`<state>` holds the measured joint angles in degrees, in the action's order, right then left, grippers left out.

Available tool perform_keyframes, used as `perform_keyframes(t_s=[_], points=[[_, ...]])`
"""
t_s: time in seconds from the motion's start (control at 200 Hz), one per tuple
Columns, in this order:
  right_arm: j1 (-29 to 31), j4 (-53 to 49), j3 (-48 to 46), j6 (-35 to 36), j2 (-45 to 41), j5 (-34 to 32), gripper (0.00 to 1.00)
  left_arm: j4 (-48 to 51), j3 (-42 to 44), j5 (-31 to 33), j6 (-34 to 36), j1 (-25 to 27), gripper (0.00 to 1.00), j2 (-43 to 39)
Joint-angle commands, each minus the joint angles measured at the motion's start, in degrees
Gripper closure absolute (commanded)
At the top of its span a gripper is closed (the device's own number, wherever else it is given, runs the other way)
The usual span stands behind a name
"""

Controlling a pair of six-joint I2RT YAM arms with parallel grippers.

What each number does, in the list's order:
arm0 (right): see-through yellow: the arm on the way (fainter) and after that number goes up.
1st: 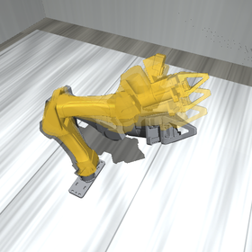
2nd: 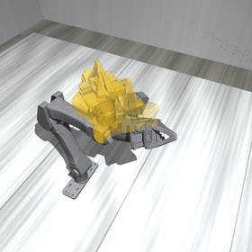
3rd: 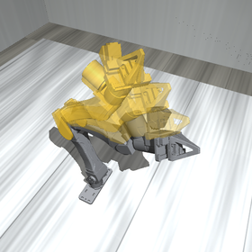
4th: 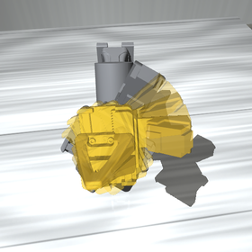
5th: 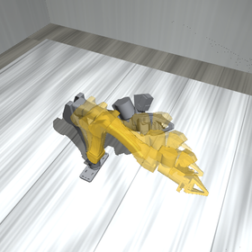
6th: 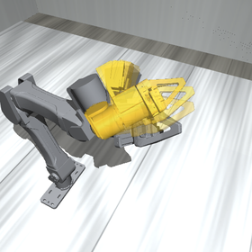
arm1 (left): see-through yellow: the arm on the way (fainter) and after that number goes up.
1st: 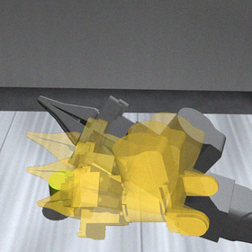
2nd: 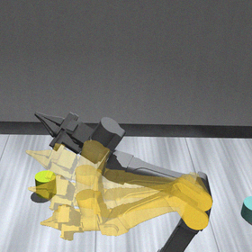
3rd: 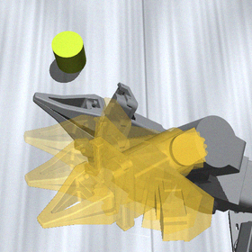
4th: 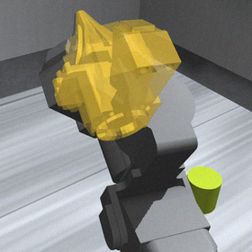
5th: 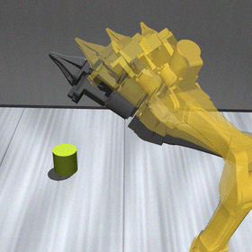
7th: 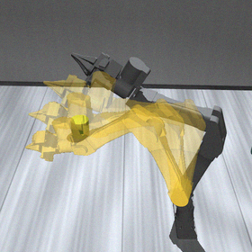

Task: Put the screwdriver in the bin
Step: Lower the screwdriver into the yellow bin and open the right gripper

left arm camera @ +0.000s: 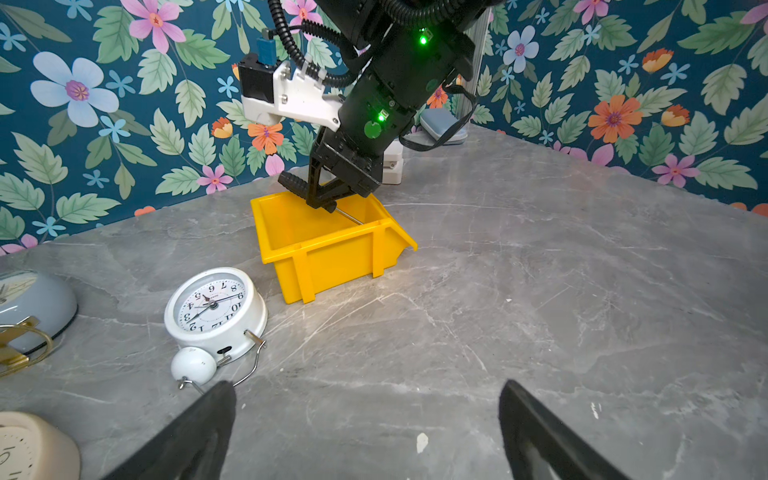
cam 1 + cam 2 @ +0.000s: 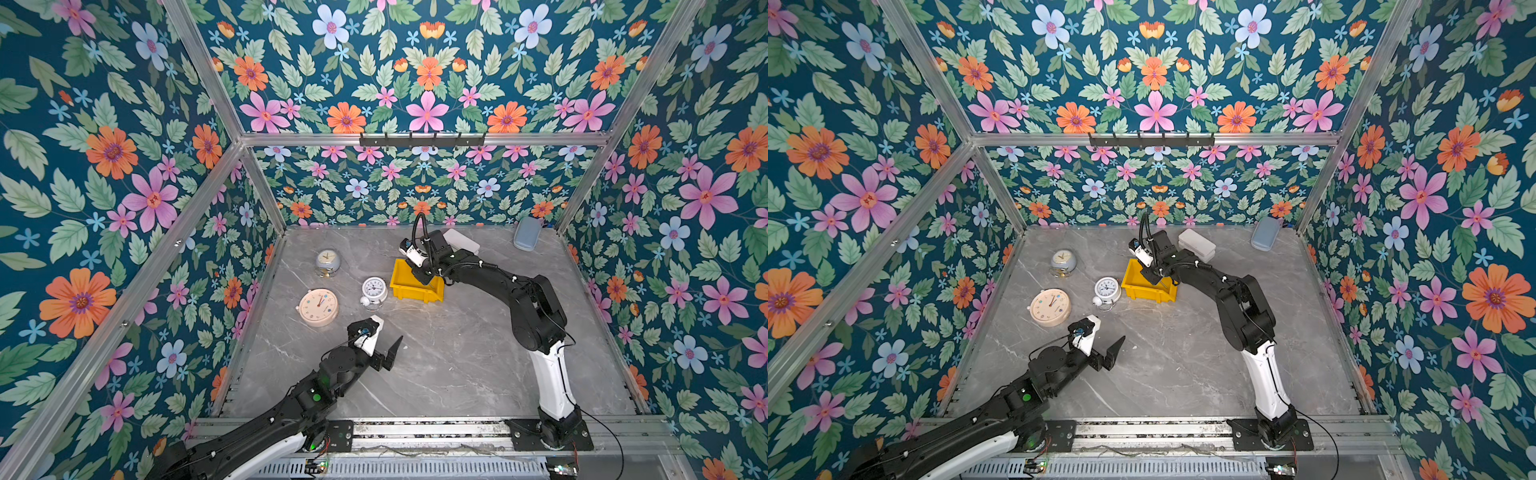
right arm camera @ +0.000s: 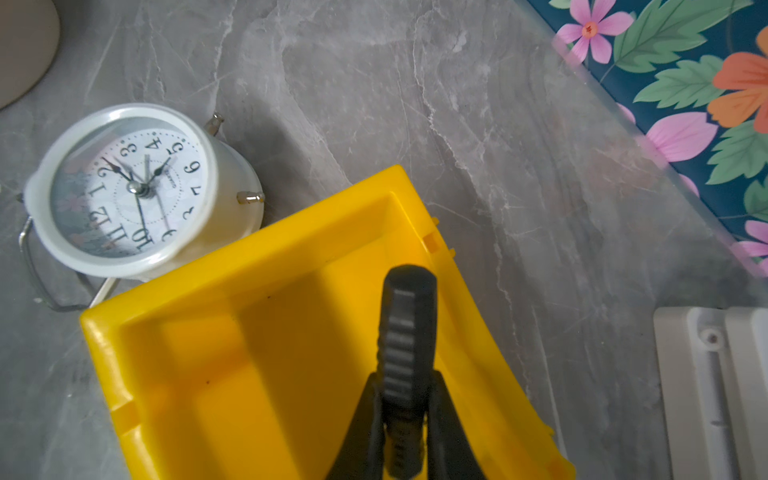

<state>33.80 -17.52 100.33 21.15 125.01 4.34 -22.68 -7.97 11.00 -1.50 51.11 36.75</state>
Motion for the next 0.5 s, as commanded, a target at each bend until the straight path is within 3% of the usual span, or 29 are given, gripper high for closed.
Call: perform_keyframes(t_s=[0.0,0.2,0.495], points=[[0.0,1.2,0.1,0.2,0.4,0.5,0.98,-0.5,-0.4,0.9,-0.2,0.0,0.0,0.6],[0.0,0.7,0.5,0.6,0.8,0.2,0.9,-0.8,-0.7,0.4,0.0,0.1,0.0,1.9],[0.0,1.6,-0.1,0.4,-1.9,-1.1,0.54,-1.8,-1.0,0.4,0.5,0.0,0.0,2.9]])
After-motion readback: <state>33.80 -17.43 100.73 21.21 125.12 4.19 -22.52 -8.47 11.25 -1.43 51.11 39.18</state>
